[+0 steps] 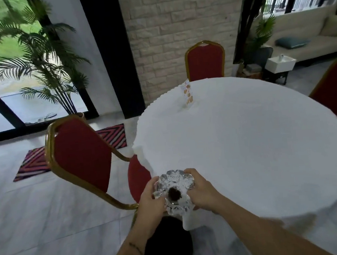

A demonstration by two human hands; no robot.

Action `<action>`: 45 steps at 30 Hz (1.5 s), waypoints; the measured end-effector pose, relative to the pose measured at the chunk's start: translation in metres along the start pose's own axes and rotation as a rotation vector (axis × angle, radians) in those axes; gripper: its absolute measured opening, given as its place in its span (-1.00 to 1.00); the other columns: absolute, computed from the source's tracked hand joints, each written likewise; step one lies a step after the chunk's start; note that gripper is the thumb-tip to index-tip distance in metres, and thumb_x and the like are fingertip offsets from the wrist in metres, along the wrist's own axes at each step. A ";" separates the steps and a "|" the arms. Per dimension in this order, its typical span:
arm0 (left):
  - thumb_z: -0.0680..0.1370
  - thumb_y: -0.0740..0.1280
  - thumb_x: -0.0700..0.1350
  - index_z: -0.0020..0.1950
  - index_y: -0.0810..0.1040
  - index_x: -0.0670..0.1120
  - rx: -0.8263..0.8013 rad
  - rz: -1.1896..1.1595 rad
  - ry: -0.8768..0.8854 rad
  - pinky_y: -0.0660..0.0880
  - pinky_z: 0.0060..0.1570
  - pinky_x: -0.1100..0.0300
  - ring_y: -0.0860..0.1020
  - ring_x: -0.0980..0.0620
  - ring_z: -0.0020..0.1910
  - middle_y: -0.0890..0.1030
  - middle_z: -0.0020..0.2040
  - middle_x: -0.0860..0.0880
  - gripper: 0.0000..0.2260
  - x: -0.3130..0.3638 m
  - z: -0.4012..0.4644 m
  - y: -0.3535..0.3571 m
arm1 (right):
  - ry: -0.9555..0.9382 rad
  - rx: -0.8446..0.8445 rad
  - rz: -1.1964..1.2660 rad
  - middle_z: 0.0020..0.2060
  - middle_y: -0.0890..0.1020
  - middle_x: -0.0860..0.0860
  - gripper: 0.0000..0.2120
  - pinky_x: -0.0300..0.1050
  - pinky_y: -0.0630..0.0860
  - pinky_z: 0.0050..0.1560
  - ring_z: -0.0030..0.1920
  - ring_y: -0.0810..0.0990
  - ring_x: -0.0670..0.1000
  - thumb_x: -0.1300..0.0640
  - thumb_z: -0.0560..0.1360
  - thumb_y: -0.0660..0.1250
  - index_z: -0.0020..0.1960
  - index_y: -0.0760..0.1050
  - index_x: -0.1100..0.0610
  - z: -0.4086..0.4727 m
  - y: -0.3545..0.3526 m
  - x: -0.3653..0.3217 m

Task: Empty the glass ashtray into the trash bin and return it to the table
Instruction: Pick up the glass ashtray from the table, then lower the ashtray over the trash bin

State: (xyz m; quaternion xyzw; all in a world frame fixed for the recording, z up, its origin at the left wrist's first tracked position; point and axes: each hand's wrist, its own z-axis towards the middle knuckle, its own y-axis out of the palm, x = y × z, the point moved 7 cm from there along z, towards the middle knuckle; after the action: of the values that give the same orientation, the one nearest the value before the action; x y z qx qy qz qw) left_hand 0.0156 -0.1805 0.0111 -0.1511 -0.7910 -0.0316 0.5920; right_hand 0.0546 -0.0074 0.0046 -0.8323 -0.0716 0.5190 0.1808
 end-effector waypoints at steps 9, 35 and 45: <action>0.54 0.27 -0.49 0.27 0.51 -0.01 -0.078 0.019 -0.033 0.55 -0.40 0.31 0.60 0.06 -0.28 0.67 0.06 -0.15 -0.55 -0.025 -0.052 -0.101 | -0.103 0.052 0.034 0.33 0.58 -0.06 -0.27 -0.03 0.48 0.37 0.26 0.59 -0.02 0.03 0.33 0.42 0.50 0.36 -0.11 -0.049 0.111 -0.016; 0.49 0.29 -0.43 0.18 0.52 0.30 -0.029 0.151 0.092 0.68 -0.01 -0.01 0.58 -0.08 0.31 0.57 0.35 0.05 -0.41 -0.300 0.096 -0.098 | -0.133 -0.054 -0.037 0.27 0.53 -0.02 -0.43 0.01 0.61 0.02 0.04 0.61 0.03 0.43 0.61 0.15 0.41 0.34 -0.15 0.122 0.231 0.198; 0.56 0.27 -0.45 0.20 0.40 0.01 0.077 0.420 0.454 0.48 -0.19 0.55 0.59 0.12 -0.01 0.59 0.18 -0.12 -0.60 -0.387 0.157 -0.086 | -0.166 -0.059 0.005 0.10 0.56 -0.02 -0.57 0.00 0.57 -0.23 -0.19 0.63 0.03 0.35 0.58 0.27 0.33 0.40 -0.07 0.224 0.277 0.291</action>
State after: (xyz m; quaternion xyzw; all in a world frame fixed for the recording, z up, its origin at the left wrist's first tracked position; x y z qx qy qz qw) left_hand -0.0559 -0.3046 -0.3902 -0.2778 -0.5905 0.0884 0.7525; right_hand -0.0328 -0.1230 -0.4322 -0.7915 -0.0995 0.5845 0.1481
